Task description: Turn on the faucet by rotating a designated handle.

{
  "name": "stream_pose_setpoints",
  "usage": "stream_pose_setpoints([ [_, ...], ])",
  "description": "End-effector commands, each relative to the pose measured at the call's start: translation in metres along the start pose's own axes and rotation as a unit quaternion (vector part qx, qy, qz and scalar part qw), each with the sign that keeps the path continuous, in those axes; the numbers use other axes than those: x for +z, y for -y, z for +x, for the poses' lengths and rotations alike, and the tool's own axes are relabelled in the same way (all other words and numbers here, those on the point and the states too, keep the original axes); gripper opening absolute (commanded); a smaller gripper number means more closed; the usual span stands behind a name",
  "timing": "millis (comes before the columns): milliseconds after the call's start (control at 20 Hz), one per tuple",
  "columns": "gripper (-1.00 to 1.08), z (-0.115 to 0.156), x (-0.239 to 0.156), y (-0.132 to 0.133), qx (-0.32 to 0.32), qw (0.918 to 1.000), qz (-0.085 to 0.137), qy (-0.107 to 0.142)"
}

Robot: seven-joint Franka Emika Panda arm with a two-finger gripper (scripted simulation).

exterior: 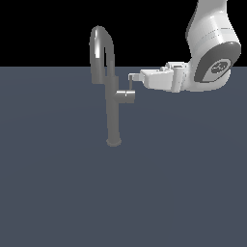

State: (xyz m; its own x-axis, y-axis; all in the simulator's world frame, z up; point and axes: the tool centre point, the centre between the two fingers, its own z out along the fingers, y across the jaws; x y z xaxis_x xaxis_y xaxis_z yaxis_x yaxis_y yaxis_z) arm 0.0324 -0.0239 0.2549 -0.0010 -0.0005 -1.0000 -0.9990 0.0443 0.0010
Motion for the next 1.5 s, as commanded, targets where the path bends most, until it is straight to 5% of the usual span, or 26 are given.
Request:
stream_pose_setpoints([
  [0, -1.0, -0.003, 0.0, -0.007, 0.0, 1.0, 0.0, 0.0],
  [1450, -1.0, 0.011, 0.0, -0.068, -0.008, 1.0, 0.001, -0.001],
])
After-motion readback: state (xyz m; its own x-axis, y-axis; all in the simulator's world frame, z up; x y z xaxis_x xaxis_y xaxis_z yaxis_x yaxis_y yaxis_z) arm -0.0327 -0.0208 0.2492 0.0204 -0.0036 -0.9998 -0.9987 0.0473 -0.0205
